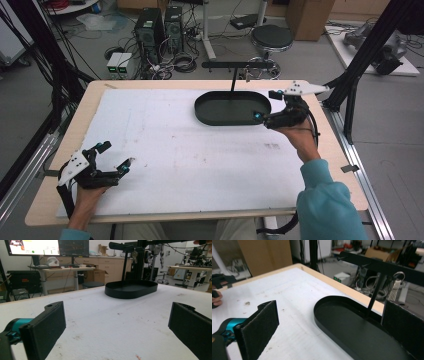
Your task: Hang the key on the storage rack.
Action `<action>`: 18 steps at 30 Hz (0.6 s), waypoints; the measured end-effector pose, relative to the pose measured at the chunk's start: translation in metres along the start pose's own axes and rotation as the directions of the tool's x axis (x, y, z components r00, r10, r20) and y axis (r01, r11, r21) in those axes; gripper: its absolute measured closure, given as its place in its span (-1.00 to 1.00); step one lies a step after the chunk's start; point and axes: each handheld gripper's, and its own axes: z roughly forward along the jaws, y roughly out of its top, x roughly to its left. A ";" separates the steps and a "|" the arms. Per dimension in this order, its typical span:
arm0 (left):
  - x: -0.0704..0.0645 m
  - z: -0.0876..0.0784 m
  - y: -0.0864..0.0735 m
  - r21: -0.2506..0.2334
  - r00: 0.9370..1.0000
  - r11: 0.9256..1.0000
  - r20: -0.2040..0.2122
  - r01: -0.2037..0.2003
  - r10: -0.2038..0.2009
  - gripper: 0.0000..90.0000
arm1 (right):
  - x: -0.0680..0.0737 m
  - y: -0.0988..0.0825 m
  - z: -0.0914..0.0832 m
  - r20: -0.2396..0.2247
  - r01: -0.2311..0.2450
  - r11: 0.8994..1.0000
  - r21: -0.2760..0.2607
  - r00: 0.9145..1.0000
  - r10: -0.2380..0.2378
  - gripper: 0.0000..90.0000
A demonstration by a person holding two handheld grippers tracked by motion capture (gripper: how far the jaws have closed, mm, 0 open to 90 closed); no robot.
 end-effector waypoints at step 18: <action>-0.004 -0.002 0.000 -0.006 0.999 1.000 -0.030 -0.014 0.014 -0.96 | 0.005 -0.134 -0.028 0.090 -0.040 0.971 -0.234 0.994 0.063 -0.99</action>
